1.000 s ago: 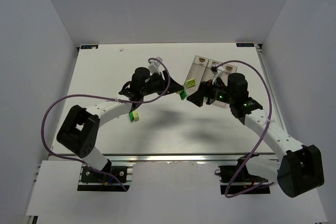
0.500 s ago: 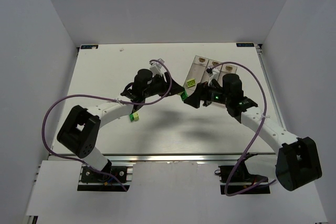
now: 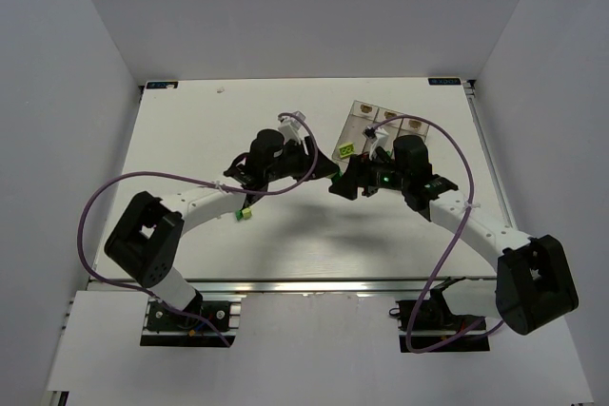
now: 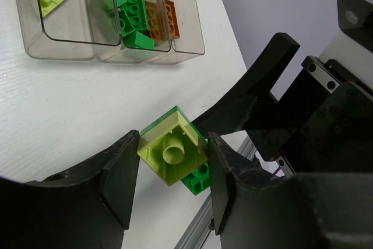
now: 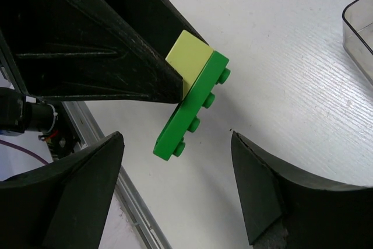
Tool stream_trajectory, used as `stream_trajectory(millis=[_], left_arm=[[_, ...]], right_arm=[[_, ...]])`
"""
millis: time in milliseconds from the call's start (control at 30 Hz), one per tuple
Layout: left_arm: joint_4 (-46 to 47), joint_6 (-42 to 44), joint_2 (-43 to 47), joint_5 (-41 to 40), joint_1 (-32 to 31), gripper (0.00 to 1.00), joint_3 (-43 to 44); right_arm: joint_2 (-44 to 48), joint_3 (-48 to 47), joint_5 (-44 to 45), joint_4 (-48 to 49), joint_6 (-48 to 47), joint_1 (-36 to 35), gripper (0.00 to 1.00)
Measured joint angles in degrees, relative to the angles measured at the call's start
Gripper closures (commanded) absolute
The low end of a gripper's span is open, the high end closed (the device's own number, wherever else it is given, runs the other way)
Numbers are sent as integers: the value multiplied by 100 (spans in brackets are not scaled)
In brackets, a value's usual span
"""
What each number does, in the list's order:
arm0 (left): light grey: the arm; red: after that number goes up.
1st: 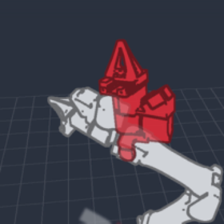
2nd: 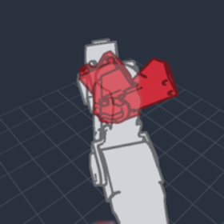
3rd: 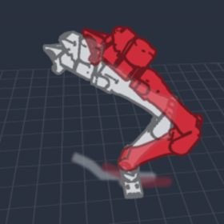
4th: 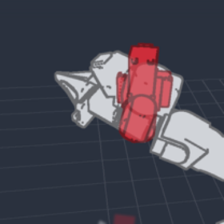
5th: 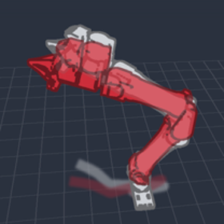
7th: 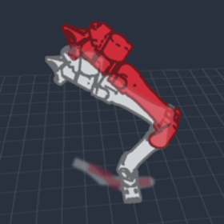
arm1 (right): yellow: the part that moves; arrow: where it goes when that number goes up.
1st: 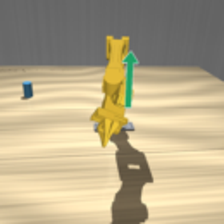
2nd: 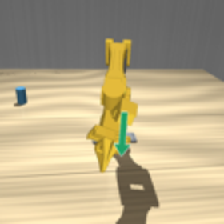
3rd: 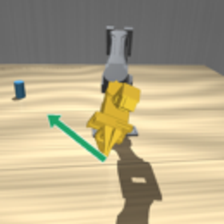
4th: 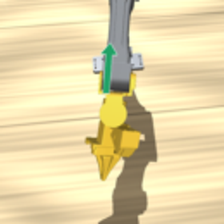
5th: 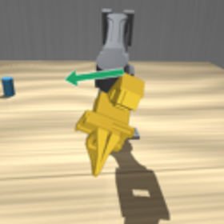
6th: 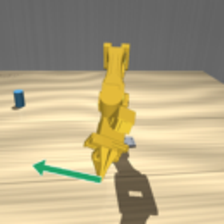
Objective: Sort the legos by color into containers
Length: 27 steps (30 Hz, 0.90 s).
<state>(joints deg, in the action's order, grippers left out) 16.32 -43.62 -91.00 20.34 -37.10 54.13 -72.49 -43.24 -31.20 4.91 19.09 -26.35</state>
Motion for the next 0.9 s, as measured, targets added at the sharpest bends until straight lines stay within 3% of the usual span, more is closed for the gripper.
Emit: stream_trajectory(millis=[500,900], left_arm=[[-269,210,0,-245,-247,100,0],[-323,339,0,-424,-289,100,2]], right_arm=[[-184,-2,-2,-2,-4,-2,35],[-186,-2,-44,0,-26,-2,53]])
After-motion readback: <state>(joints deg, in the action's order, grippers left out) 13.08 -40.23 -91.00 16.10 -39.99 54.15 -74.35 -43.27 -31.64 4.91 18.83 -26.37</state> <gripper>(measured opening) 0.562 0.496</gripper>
